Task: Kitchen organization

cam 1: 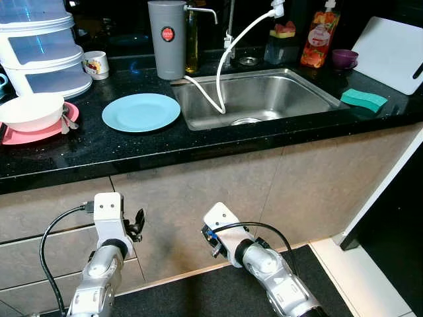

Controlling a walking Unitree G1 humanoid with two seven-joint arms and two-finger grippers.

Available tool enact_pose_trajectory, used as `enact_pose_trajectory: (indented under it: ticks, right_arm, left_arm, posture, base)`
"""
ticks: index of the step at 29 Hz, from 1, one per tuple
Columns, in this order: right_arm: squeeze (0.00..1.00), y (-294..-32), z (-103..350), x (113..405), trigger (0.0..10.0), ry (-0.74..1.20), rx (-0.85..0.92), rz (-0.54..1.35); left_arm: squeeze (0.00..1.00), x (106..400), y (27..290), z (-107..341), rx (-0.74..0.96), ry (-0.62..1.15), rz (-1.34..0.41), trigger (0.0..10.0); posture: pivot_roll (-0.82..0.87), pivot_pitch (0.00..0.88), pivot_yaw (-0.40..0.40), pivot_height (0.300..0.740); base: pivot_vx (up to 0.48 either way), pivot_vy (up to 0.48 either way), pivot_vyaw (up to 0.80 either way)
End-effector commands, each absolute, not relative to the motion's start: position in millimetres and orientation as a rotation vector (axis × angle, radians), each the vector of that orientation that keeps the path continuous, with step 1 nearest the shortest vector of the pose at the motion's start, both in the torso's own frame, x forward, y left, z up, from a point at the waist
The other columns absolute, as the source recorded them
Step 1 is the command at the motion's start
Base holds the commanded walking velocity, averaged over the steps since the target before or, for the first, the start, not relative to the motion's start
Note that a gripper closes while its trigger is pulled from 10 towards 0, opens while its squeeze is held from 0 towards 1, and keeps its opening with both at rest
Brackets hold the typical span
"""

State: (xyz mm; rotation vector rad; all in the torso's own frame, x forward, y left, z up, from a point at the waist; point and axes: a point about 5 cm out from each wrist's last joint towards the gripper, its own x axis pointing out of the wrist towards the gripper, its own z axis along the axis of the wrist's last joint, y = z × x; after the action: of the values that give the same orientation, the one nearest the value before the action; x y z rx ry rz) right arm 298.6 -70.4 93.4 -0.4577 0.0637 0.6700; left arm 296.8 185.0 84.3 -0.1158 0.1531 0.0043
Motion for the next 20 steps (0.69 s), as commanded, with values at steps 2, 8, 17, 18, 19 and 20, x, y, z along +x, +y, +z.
enact_pose_trajectory:
  ticks: [2, 8, 17, 18, 19, 20]
  right_arm:
    - [0.00, -72.5, 93.1, 300.4, 10.0, 0.063, -0.452, 0.669]
    - [0.00, -72.4, 92.9, 300.3, 10.0, 0.063, -0.453, 0.669]
    - [0.00, -72.2, 92.9, 300.2, 10.0, 0.063, -0.453, 0.669]
    - [0.00, -72.2, 92.9, 300.2, 10.0, 0.063, -0.453, 0.669]
    - [0.00, -72.2, 92.9, 300.2, 10.0, 0.063, -0.453, 0.669]
    - [0.00, -72.2, 92.9, 300.2, 10.0, 0.063, -0.453, 0.669]
  left_arm:
    - [0.00, 296.9, 185.2, 80.8, -0.112, 0.167, 0.009, 10.0]
    - [0.00, 296.8, 185.3, 80.9, -0.113, 0.166, 0.010, 10.0]
    - [0.00, 296.7, 185.2, 80.8, -0.114, 0.167, 0.007, 10.0]
    - [0.00, 296.7, 185.3, 80.8, -0.114, 0.167, 0.007, 10.0]
    - [0.00, 296.6, 185.3, 80.8, -0.114, 0.167, 0.008, 10.0]
    - [0.00, 296.6, 185.3, 80.8, -0.114, 0.167, 0.008, 10.0]
  posture:
    - [-0.06, 0.074, 0.029, 0.740]
    - [-0.06, 0.074, 0.030, 0.740]
    - [-0.06, 0.076, 0.030, 0.740]
    - [-0.06, 0.076, 0.030, 0.740]
    - [-0.06, 0.076, 0.030, 0.740]
    - [-0.06, 0.076, 0.030, 0.740]
  base:
    - [0.000, 0.000, 0.00]
    - [0.000, 0.000, 0.00]
    - [0.000, 0.000, 0.00]
    - [0.000, 0.000, 0.00]
    - [0.000, 0.000, 0.00]
    - [0.000, 0.000, 0.00]
